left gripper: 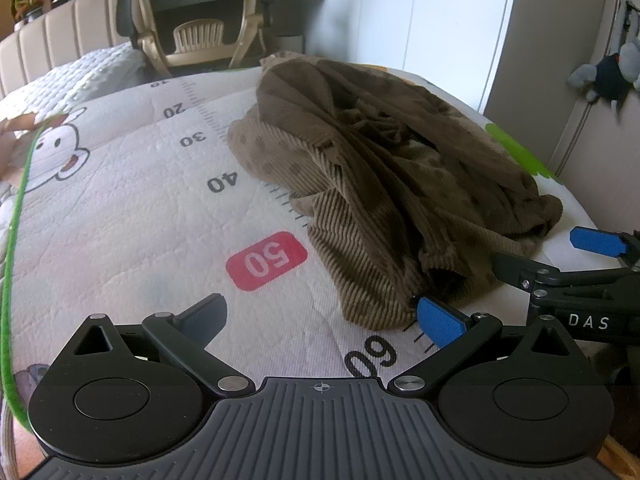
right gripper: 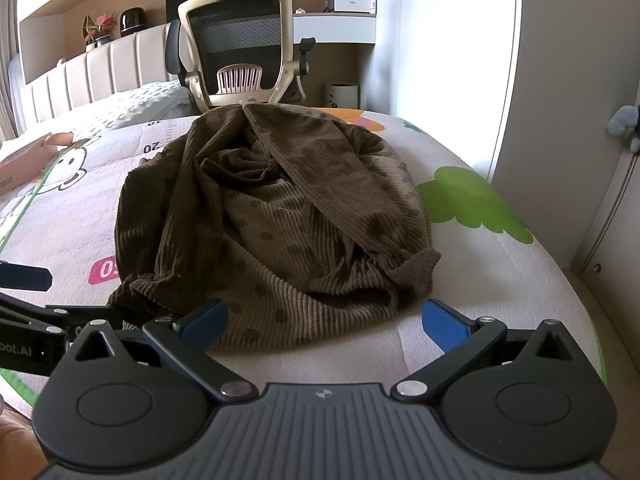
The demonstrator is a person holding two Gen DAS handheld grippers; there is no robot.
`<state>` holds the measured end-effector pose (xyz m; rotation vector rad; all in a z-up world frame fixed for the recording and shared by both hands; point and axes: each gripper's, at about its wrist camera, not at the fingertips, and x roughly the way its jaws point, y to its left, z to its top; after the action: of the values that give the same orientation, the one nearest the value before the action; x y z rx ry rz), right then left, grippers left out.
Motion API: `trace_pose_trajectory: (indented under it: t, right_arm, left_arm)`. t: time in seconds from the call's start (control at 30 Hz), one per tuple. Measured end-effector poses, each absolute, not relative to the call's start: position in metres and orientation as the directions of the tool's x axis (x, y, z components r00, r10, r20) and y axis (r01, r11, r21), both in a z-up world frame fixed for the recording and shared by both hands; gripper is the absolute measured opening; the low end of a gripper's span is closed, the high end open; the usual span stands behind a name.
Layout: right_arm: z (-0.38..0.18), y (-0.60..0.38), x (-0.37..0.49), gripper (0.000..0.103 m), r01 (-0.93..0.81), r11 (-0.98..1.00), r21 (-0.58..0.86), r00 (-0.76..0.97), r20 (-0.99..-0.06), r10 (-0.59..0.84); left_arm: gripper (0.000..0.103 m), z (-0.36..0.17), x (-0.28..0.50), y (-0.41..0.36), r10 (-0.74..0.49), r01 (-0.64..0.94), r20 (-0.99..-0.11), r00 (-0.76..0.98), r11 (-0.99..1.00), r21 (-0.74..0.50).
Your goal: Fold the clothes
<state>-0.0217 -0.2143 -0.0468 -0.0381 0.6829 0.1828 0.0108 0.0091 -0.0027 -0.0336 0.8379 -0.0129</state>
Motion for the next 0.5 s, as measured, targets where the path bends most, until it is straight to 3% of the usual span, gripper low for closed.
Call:
trace_pose_trajectory:
  t: [0.5]
  right_arm:
    - [-0.0438,-0.2140,-0.0154,0.103,-0.206,0.978,0.013,0.752,-0.637,0.167]
  left_arm:
    - [0.103,0.0033,0.0195,0.0138,-0.037,0.009,-0.739,0.673,0.999,-0.042]
